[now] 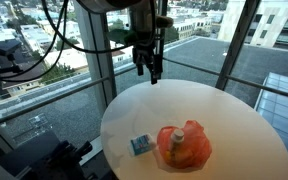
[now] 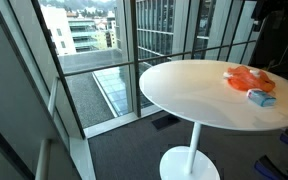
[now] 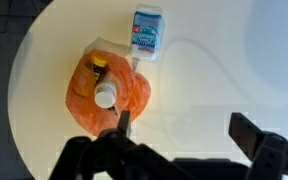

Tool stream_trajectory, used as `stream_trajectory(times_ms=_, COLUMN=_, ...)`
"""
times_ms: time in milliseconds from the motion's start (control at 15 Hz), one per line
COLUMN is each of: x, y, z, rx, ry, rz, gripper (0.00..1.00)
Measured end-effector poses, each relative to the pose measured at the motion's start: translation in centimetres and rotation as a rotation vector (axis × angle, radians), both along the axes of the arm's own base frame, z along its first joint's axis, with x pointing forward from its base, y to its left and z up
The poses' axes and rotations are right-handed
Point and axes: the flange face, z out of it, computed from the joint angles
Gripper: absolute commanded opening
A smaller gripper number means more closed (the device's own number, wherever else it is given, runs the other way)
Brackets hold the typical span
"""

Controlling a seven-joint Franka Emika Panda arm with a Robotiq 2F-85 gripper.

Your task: Pull the plastic bag upright on the table

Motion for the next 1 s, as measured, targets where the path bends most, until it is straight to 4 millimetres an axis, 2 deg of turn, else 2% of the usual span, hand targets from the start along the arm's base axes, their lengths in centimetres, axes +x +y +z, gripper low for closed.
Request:
stream_trajectory(times_ms=267, x=0.4, y=-0.3, z=0.4, rx=-0.002, ry=-0.015, rz=-0.021, gripper=1.00)
stream_trajectory(times_ms=533, x=2.3, y=-1.7, z=0.7, rx=0.004, ry=-0.033, rz=-0.052, gripper=1.00)
stream_trajectory(times_ms=733, x=4.3, y=-3.8, z=-0.1, rx=0.016, ry=-0.030, rz=-0.093, gripper=1.00)
stream_trajectory(times_ms=1000, x=7.1, y=-7.1, z=-2.4, rx=0.050, ry=-0.018, rz=-0.171, gripper=1.00)
